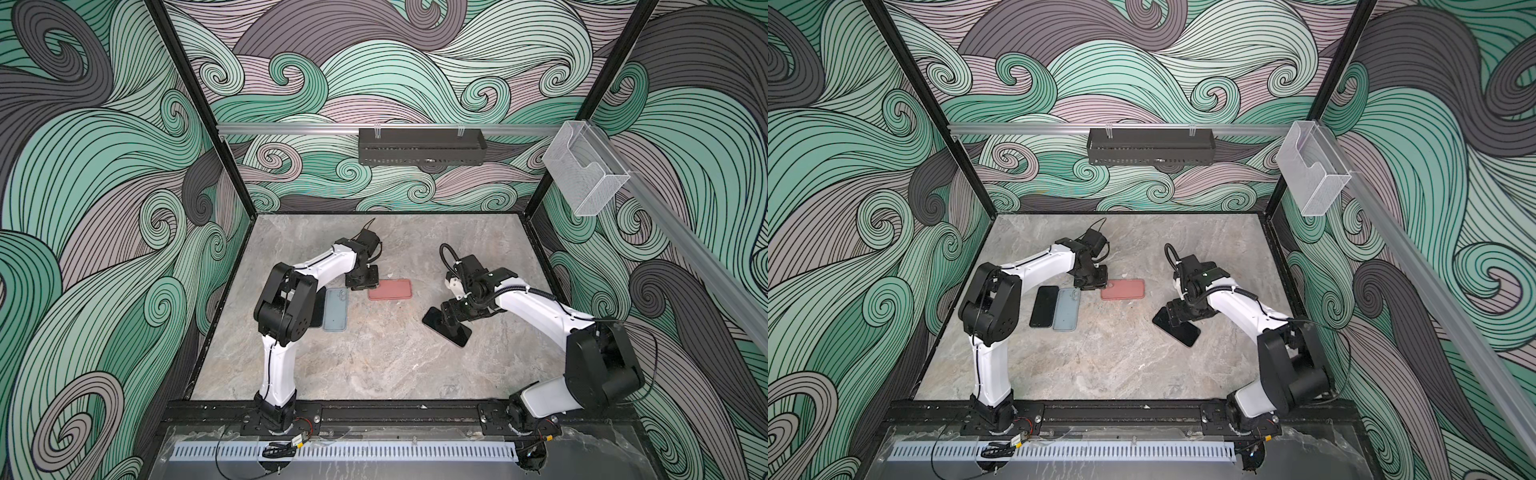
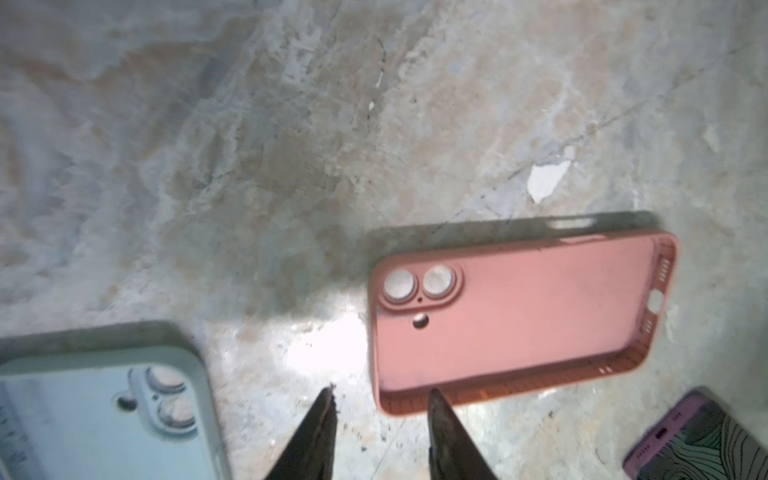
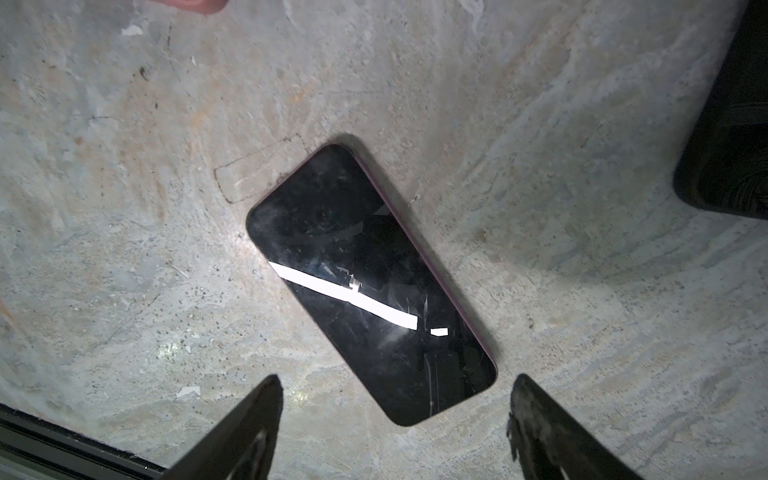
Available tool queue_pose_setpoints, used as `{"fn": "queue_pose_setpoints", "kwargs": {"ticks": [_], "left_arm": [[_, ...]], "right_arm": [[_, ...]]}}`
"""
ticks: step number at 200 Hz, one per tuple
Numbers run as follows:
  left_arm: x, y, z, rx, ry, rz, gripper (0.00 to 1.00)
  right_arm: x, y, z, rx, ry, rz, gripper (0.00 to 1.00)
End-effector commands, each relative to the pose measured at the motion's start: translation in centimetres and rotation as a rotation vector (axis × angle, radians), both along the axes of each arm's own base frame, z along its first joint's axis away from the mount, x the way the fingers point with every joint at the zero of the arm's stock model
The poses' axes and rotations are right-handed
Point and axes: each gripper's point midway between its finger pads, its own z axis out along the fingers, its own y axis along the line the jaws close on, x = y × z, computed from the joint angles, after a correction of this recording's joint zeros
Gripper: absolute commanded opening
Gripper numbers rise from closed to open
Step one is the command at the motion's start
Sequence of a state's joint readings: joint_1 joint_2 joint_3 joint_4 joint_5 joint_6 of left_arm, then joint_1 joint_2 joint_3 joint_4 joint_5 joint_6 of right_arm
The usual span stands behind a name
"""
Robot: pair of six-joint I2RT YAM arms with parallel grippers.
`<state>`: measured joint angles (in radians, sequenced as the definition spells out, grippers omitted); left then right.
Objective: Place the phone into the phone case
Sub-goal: 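Grasp the purple-edged black phone with the right gripper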
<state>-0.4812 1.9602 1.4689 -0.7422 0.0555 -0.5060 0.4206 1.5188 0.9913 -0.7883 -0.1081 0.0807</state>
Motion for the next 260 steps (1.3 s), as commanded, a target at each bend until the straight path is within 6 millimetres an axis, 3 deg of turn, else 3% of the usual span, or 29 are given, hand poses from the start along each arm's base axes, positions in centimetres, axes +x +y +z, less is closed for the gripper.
{"fn": "queue_pose_setpoints", "kwargs": {"ticks": [1,64,131,139,213,260], "left_arm": [[-0.1,1.0,4.7,-0.016,-0.114,-0.014,0.44],[-3.9,3.8,7.5,-0.011,-0.184,-0.016,0.45],[-6.6,6.0,8.2,0.007,-0.217,0.009,0.46],[-6.9,6.4,9.1,0.005,-0.244,0.012,0.46],[-7.7,7.0,7.9,0.014,-0.223,0.019,0.46],[-8.0,7.2,7.8,0.016,-0.223,0.018,0.46]], "right_arm": [[0.5,0.3,-0.3,-0.007,0.022,0.05,0.89],[0.2,0.5,-3.9,-0.063,0.163,0.099,0.89],[-1.1,1.9,-5.4,-0.066,0.213,0.136,0.88],[-1.3,2.0,-5.6,-0.075,0.211,0.139,0.88],[-2.2,1.8,-6.4,-0.255,0.156,0.148,0.83],[-2.4,2.2,-7.0,-0.277,0.155,0.144,0.84]]}}
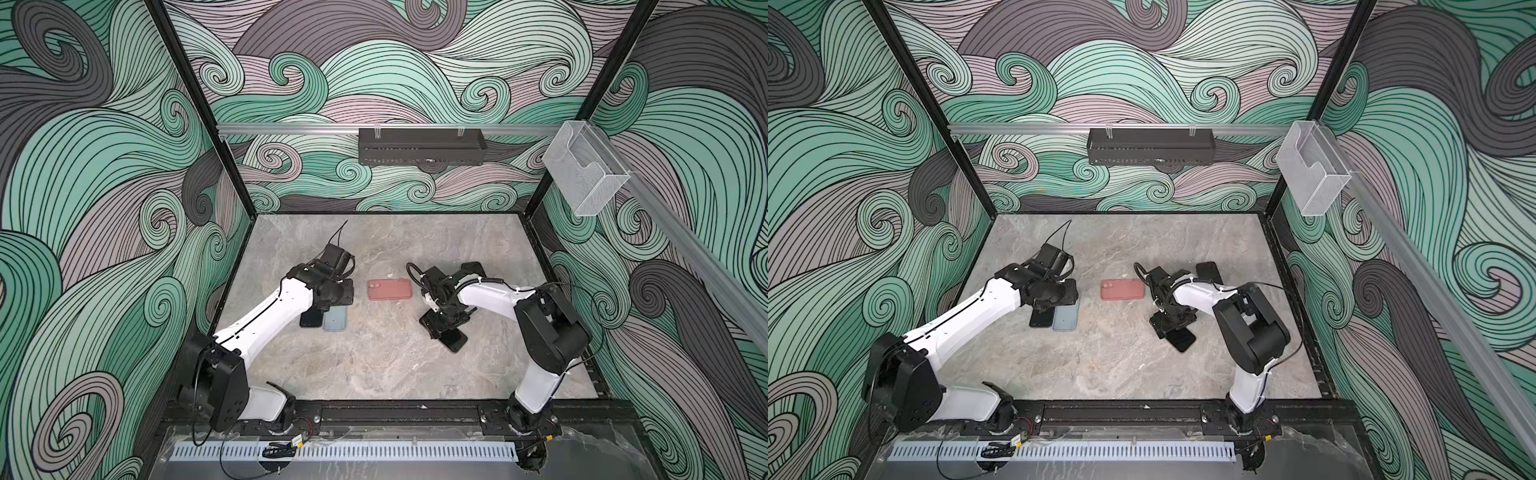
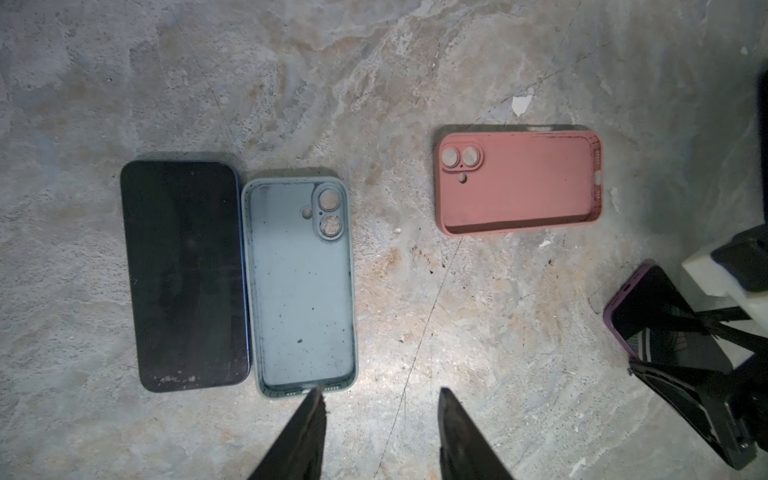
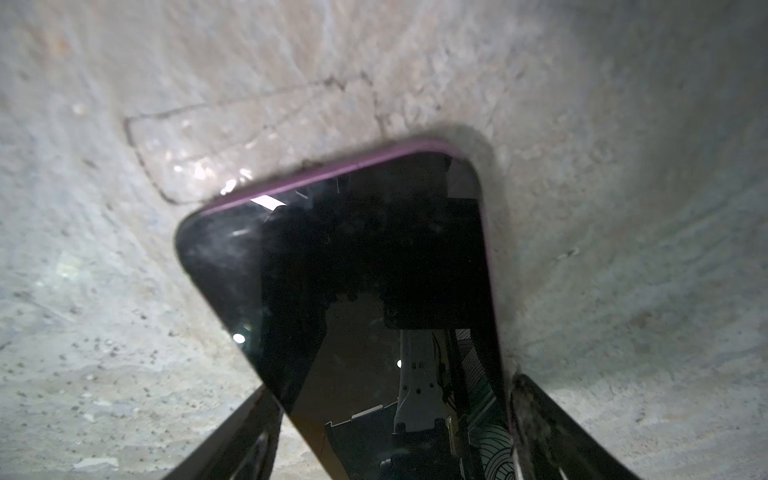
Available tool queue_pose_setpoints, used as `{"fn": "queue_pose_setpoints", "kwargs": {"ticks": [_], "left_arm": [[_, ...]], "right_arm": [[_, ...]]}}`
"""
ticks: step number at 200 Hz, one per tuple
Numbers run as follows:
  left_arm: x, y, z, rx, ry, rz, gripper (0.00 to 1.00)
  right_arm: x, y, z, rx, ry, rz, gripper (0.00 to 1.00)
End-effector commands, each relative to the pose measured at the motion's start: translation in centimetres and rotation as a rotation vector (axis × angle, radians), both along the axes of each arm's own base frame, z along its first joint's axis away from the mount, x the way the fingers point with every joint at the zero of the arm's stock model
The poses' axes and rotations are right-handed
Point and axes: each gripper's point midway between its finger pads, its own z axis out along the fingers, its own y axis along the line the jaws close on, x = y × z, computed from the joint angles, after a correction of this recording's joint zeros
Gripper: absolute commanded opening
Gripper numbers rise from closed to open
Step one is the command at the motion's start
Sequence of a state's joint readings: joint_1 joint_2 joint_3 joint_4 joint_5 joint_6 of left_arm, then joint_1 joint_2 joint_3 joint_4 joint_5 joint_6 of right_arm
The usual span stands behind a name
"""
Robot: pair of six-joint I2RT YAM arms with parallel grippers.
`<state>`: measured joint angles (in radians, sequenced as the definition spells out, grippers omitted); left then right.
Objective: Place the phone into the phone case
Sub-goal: 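Grasp the purple-edged black phone with the right gripper, then lift the phone toward the left gripper while the left gripper approaches it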
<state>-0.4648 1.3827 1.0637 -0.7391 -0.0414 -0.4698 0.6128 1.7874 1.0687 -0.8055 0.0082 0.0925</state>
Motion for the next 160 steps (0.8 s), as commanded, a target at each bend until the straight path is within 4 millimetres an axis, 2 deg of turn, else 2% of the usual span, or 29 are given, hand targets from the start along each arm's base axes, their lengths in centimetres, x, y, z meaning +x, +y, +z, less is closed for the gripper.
{"fn": "queue_pose_setpoints", "kwargs": {"ticks": [1,43,73,111,160], "left_arm": [[0.0,0.5,0.5,0.004,-0.018,0.003,0.46],[-0.4,0.4,0.0,-0.009,-0.012,0.006,0.46],[-0.7,-0.6,-0.2,-0.081,-0.029,-0.021,0.47],[-1.0,-1.5,-0.4,-0.13,-0.035,-0.06,0.47],[-1.1,-2.9,-0.5,-0.193,-0.057,-0.124,0.47]], "right_arm": [[-0.6,-0.9,-1.5,-0.077,0.02,-0.025,0.84],[-0.1,-1.0,-1.5,-0.095,0.0,-0.09,0.72],[0.4,-0.5,-0.8,-0.063,-0.033,-0.147,0.68],[1.2,0.3,0.6,-0.006,-0.086,-0.188,0.62],[2.7,1.3,3.2,0.103,-0.219,-0.202,0.6]]}}
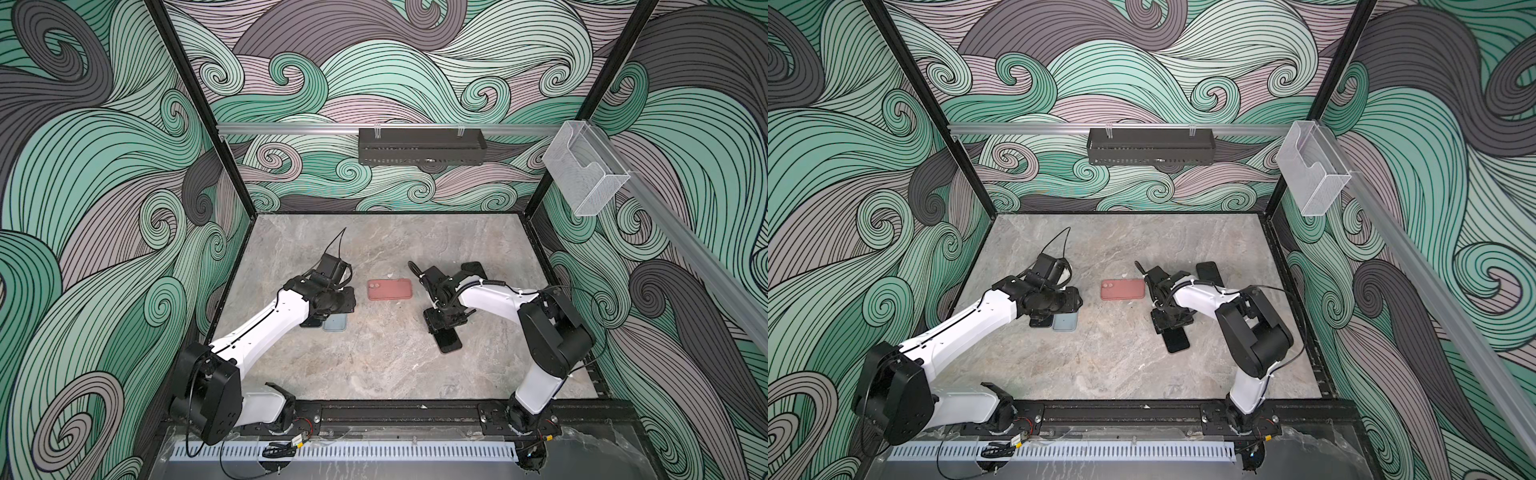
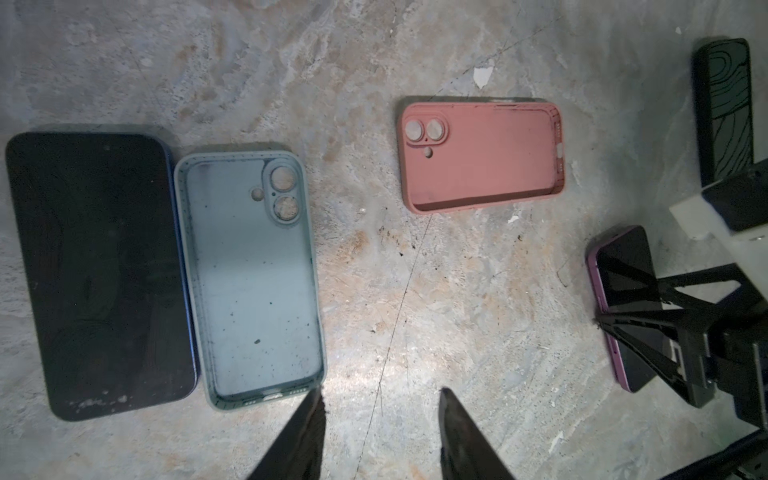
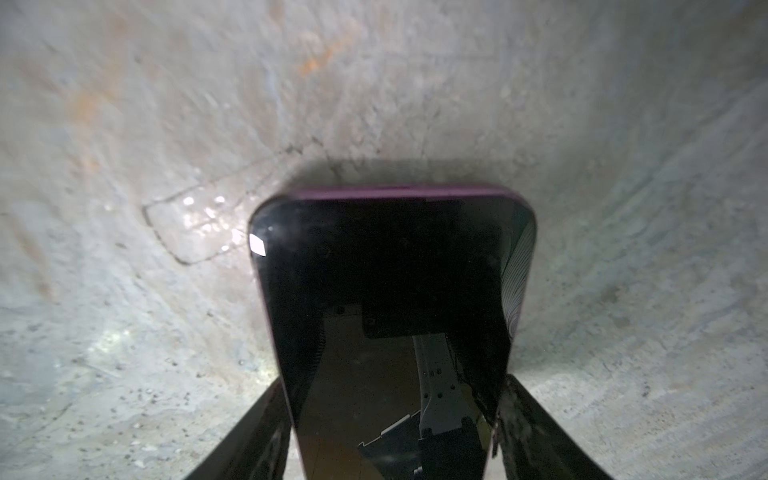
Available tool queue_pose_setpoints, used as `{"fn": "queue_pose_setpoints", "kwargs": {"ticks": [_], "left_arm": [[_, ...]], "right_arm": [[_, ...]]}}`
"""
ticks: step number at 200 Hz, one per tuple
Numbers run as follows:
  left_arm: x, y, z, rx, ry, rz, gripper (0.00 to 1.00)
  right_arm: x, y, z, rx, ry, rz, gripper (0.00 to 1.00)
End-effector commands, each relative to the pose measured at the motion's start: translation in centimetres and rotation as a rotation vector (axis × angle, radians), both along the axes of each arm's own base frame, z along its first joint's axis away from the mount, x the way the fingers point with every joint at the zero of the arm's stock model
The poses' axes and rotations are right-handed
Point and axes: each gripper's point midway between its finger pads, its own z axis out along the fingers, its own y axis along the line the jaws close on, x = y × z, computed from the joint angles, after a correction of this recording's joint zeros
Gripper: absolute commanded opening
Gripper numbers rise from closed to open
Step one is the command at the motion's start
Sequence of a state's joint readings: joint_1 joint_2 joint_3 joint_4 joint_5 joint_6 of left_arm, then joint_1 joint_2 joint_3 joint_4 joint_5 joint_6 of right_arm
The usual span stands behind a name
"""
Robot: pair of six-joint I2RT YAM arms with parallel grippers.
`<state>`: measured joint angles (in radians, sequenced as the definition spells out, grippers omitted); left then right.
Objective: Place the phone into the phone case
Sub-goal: 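Lift the phone toward the left gripper while the left gripper approaches it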
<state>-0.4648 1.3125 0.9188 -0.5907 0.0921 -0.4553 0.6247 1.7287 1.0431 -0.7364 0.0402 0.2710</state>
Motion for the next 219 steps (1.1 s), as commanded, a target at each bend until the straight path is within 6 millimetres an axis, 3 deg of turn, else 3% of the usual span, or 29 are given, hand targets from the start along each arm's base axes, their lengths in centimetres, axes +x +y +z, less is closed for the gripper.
{"fn": "queue_pose_setpoints", "kwargs": {"ticks": [1,119,175,219], "left_arm": [[0.3,-1.1,0.9,-0.061,-0.041,-0.048,0.47],[0.1,-4.8,1.8,-0.181,-0.086,-0.173,0.49],[-0.4,-7.6,3.4,-0.308,-0.071,-0.265,0.49],[-0.9,-9.7,6.0,-0.405,-0.055,-0.365,0.5]], "right_arm": [[1.5,0.7,2.1,0.059,-0.121,-0.034,0.61],[3.1,2.7,6.7,0.253,-0.314,-0.018,0.55],[2.0,4.7,10.4,0.396,-0.421,0.145,0.54],[1.1,5.4,12.6,0.429,-0.501,0.26,0.53]]}}
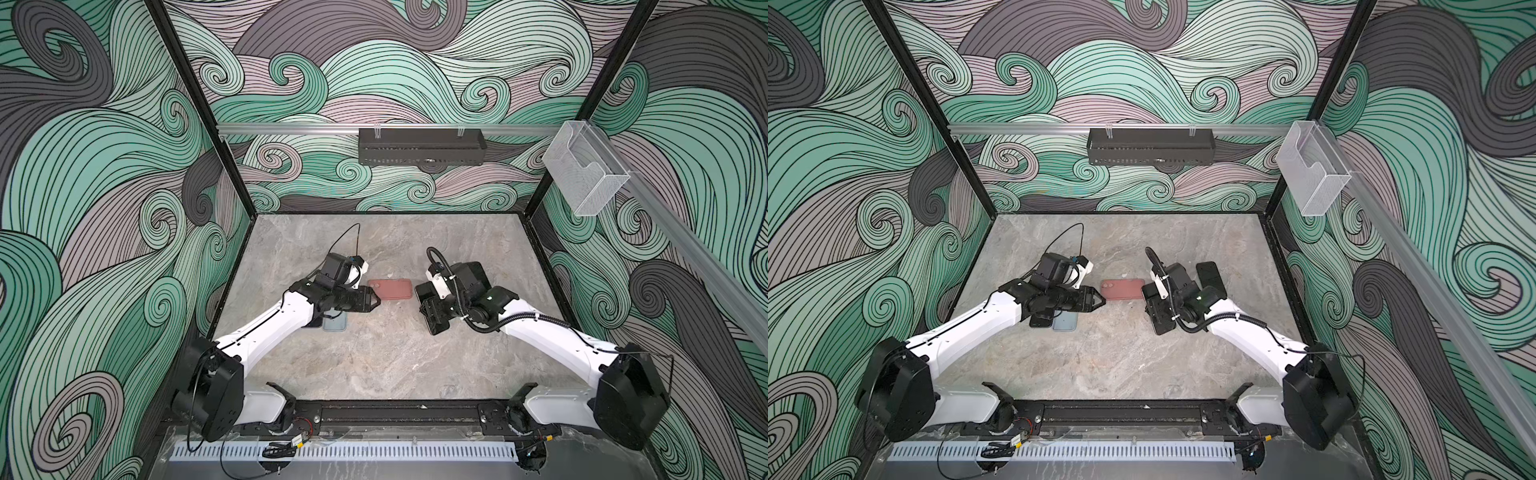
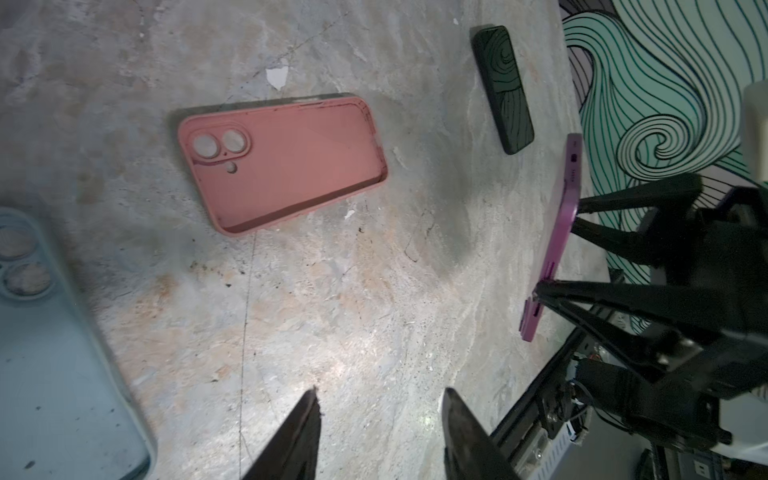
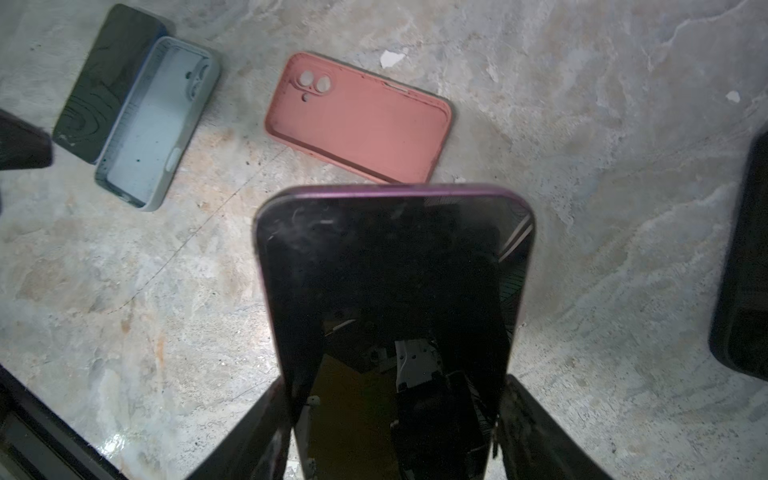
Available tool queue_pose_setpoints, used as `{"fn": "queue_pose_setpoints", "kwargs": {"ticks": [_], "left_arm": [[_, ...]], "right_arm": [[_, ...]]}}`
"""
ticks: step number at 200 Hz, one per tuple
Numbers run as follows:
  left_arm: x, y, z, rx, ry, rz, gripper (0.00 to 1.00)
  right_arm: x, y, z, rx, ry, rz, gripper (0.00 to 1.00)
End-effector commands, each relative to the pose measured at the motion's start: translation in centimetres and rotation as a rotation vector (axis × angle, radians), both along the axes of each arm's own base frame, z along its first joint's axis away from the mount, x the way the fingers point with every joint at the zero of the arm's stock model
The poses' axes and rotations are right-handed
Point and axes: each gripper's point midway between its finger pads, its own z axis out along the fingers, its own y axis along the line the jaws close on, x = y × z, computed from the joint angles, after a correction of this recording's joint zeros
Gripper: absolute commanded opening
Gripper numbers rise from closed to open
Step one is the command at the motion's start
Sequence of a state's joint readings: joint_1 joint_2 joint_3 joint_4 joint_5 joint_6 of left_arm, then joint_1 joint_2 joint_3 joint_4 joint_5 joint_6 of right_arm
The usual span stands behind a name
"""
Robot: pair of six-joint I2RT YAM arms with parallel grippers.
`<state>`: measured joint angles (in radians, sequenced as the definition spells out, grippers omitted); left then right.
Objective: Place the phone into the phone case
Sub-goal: 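Lift the phone toward the left gripper while the left gripper approaches it, then grasp the phone's edge with the left gripper beside the right gripper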
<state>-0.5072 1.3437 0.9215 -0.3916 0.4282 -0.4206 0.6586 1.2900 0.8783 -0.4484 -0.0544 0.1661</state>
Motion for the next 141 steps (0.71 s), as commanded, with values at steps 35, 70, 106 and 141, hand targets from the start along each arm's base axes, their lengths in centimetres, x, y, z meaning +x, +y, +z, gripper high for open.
{"fn": "queue_pose_setpoints", "kwargs": {"ticks": [35,70,106,141], "left_arm": [[-0.8,-4.0,5.4,-0.196,0.006,-0.19,0.53],[-0.9,-5.2,7.0,-0.273,0.028,-0.232,0.54],[-0.8,-6.4,6.1,-0.3,0.102,-0.27,0.55],[-0.8,-7.2,5.9,-0.304,0.122,-0.29,0.55]], "right_arm": [[-0.4,1.4,3.5,0.024,-0.168,0.14,0.53],[-0.8,1.9,4.0,0.001,-0.209,0.182,0.53],[-0.9,2.4,4.4,-0.014,-0.232,0.209,0.53],[-1.1,2.8,4.7,-0.024,-0.243,0.231,0.53]]}}
